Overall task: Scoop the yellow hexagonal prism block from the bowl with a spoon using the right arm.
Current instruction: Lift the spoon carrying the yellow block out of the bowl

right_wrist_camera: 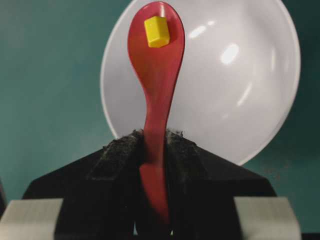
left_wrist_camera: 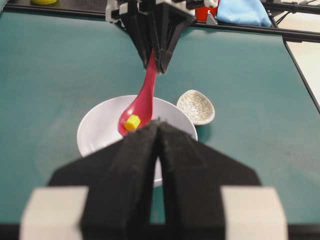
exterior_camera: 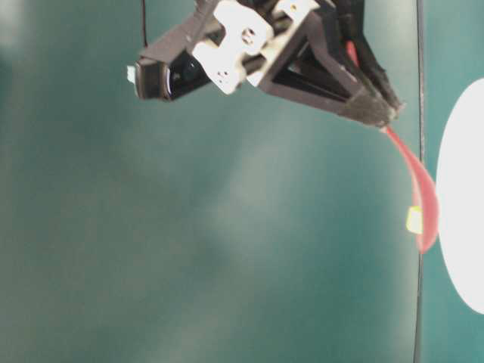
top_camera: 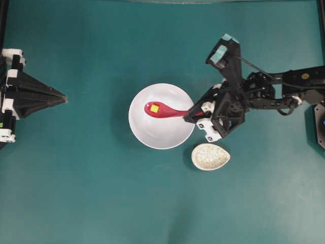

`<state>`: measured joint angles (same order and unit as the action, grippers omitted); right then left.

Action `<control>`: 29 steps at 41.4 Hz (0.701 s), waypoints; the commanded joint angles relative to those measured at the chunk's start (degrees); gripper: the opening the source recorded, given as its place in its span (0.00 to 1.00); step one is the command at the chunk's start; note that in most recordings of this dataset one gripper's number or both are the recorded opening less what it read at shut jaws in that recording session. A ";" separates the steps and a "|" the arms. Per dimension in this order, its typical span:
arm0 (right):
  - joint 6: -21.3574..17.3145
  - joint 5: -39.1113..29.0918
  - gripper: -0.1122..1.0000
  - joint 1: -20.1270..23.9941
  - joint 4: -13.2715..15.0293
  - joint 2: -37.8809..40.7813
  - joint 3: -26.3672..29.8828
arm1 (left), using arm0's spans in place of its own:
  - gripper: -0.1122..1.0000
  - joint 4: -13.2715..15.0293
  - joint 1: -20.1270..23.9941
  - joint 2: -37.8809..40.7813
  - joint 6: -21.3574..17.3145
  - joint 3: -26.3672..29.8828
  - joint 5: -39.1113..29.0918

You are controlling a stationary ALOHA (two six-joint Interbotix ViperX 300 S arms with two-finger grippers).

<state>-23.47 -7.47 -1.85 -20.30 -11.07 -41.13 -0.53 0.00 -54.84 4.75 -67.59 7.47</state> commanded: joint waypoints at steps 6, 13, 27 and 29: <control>-0.09 0.88 0.29 0.97 -0.18 -3.78 0.09 | 0.11 -0.09 0.00 0.44 0.09 0.70 0.35; 0.09 0.70 0.29 1.05 -0.18 -5.62 -0.09 | 0.11 -0.09 0.00 0.44 0.18 0.70 0.35; 1.05 -0.09 0.29 1.05 0.44 -8.88 -0.35 | 0.11 -0.09 0.09 -0.09 0.09 0.97 0.44; 1.05 -0.09 0.29 1.05 0.97 -9.14 -0.35 | 0.11 -0.09 0.00 -0.26 0.09 0.97 0.53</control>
<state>-22.59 -7.73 -0.97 -19.95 -18.63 -42.10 -0.53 0.00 -55.11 4.83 -67.68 7.47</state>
